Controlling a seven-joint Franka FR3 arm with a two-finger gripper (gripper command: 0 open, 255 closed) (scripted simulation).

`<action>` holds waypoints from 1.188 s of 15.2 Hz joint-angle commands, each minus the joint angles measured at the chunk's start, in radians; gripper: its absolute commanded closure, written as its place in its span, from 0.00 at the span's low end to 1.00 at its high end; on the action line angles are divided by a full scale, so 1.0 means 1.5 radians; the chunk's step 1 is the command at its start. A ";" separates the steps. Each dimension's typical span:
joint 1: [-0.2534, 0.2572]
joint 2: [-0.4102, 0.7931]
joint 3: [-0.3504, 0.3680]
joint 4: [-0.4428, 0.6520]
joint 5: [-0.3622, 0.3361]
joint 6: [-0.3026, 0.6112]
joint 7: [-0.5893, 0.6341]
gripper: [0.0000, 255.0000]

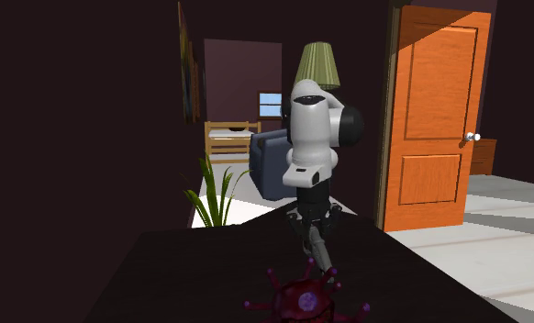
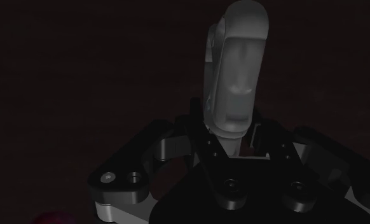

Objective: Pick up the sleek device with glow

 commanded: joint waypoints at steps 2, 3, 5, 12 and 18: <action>0.000 0.000 0.000 -0.001 0.000 0.000 0.000 1.00; 0.000 0.000 0.000 0.000 0.000 0.000 0.000 1.00; 0.000 0.000 0.000 0.000 0.000 0.000 0.000 1.00; 0.001 -0.010 0.002 0.028 0.002 -0.039 0.001 1.00; 0.002 -0.016 0.003 0.073 0.003 -0.089 0.002 1.00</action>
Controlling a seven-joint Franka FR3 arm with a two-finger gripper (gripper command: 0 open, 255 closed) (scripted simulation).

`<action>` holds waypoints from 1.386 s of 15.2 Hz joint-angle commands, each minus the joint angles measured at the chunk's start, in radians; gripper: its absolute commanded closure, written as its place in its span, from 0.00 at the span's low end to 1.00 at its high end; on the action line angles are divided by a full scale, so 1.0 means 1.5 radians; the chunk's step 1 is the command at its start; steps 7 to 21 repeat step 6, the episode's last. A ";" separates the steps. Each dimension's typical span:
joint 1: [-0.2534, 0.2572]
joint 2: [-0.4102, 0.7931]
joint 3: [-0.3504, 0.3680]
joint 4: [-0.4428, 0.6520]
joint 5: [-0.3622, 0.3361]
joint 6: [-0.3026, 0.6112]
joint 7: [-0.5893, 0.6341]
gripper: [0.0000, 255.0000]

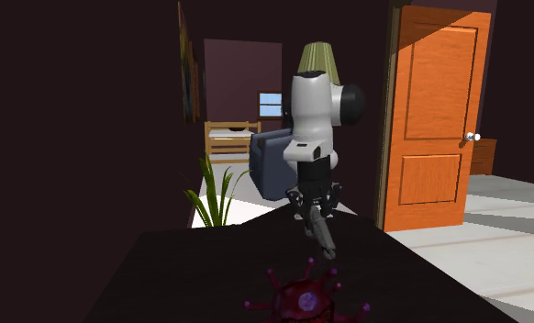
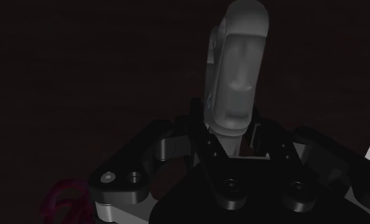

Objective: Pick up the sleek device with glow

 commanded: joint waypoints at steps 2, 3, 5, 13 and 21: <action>0.000 -0.003 0.000 0.021 0.001 -0.024 0.000 1.00; 0.001 -0.003 0.001 0.030 0.001 -0.033 0.000 1.00; 0.001 -0.003 0.001 0.041 0.001 -0.044 0.001 1.00; 0.001 -0.003 0.001 0.041 0.001 -0.044 0.001 1.00; 0.001 -0.003 0.001 0.041 0.001 -0.044 0.001 1.00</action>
